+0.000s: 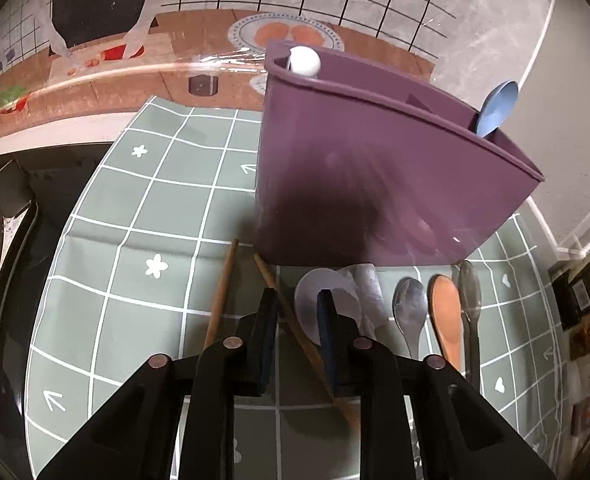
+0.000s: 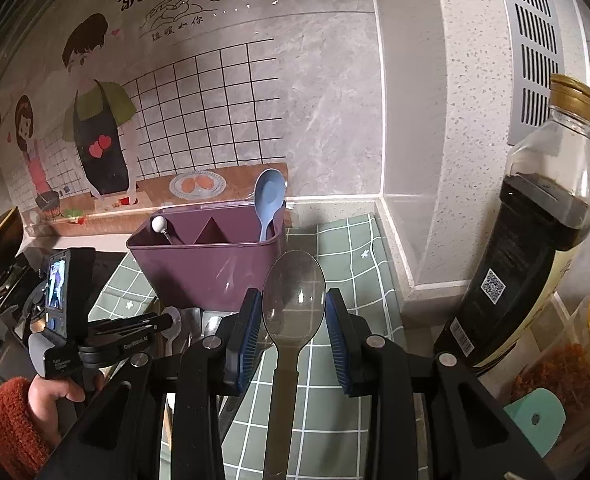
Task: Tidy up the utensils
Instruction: 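Grasp a clear grey spoon with the right gripper while the left grasps a white spoon, then carry the grey spoon into the purple holder while the left drops the white spoon in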
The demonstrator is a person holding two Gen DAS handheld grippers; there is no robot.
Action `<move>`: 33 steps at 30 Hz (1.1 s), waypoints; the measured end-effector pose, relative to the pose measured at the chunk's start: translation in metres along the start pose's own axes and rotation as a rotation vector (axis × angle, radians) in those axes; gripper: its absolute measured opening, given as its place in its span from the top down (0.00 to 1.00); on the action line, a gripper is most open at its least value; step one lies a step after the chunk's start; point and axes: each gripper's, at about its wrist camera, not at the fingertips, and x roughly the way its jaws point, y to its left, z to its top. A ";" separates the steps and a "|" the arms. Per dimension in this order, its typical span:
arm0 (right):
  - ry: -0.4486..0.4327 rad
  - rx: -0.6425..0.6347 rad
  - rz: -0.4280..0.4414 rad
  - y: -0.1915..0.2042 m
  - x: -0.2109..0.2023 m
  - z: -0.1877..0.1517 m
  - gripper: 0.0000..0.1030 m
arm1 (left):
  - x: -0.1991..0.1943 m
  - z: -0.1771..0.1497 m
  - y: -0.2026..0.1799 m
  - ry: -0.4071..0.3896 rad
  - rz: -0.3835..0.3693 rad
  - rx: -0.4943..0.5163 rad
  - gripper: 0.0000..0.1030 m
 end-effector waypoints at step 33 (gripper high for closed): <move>-0.323 -0.110 0.047 0.046 -0.062 0.123 0.71 | -0.246 0.107 -0.040 -0.629 0.018 0.167 0.98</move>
